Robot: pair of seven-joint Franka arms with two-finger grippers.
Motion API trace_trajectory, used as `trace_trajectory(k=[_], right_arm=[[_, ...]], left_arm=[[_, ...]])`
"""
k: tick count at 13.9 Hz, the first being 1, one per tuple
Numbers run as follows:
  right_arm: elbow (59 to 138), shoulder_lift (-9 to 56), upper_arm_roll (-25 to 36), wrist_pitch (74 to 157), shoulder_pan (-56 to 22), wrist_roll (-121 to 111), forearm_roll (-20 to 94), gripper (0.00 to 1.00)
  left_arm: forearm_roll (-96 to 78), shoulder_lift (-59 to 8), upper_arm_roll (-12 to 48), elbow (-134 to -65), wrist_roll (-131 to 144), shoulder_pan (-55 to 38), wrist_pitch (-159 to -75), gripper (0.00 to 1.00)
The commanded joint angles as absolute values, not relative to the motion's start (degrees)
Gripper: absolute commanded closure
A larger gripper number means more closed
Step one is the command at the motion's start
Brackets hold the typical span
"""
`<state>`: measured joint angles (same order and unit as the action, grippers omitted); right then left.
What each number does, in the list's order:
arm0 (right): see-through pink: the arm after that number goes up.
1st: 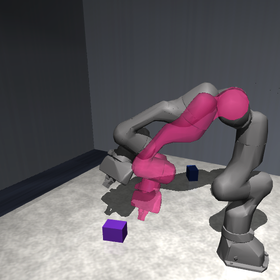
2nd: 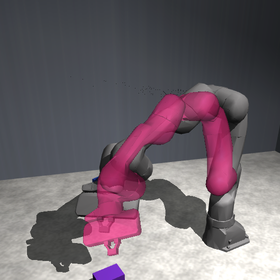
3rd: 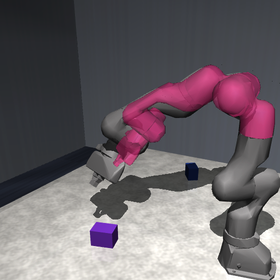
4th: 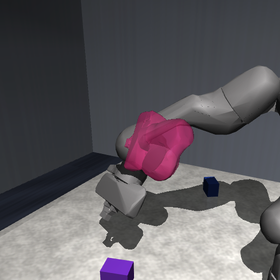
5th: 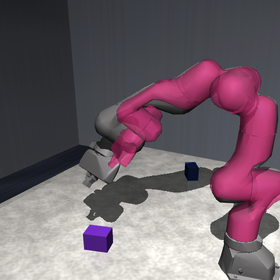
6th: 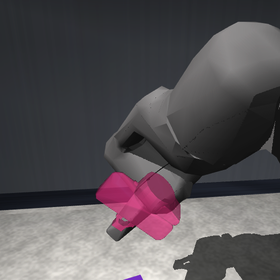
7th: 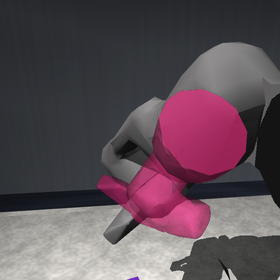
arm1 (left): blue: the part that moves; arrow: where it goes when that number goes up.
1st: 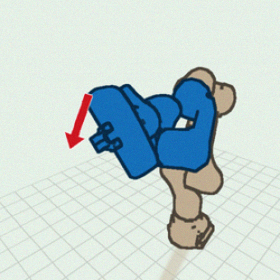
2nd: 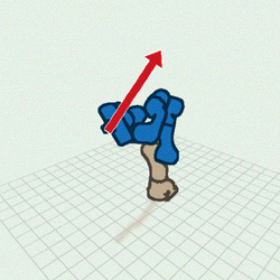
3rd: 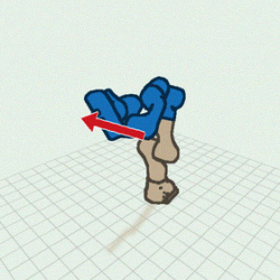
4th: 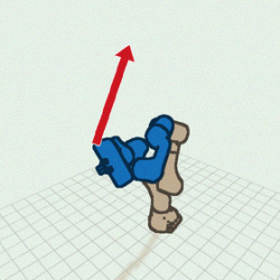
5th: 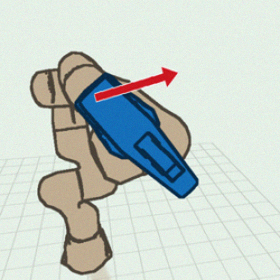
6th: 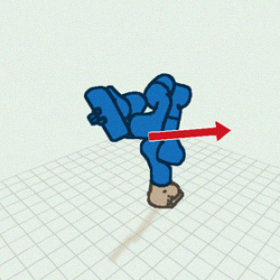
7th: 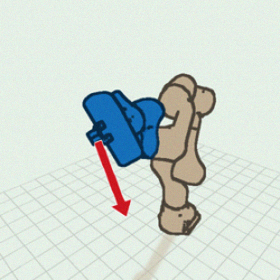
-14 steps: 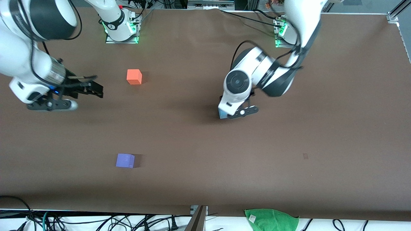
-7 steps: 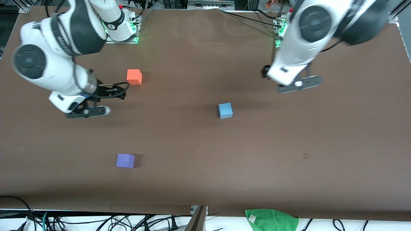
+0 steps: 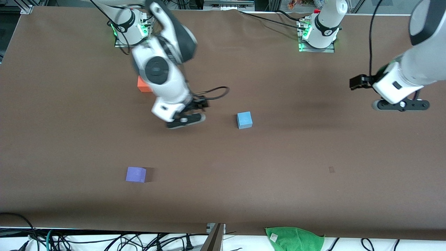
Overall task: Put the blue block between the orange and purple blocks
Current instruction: 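Release the cube and lift the left gripper while the right gripper reaches over, then lower the right gripper onto the light-blue cube while the left gripper retracts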
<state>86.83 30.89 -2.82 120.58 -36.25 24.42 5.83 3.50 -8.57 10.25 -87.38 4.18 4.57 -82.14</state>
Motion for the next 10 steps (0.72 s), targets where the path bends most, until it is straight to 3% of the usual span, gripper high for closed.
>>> trace_trajectory(k=[1, 4, 6, 10], right_arm=[[76.4, 41.0, -2.0, 124.1, -42.2, 33.5, 6.1, 0.01], [72.8, 45.5, -1.6, 126.7, -46.5, 40.1, 5.1, 0.01], [72.9, 47.1, -1.7, 127.2, -48.1, 41.6, 1.8, 0.01], [72.6, 48.8, -1.5, 128.1, -50.2, 41.6, -1.8, 0.01]], left_arm=[[3.0, -0.2, 7.2, -96.4, 0.1, 3.2, -90.5, 0.0], [-3.6, 12.1, 5.4, -109.4, -0.4, 3.0, -97.0, 0.0], [-3.3, 12.7, 4.6, -108.7, -2.9, 1.2, -96.8, 0.0], [-2.8, 6.8, 5.2, -102.4, -2.6, 1.1, -96.2, 0.0]])
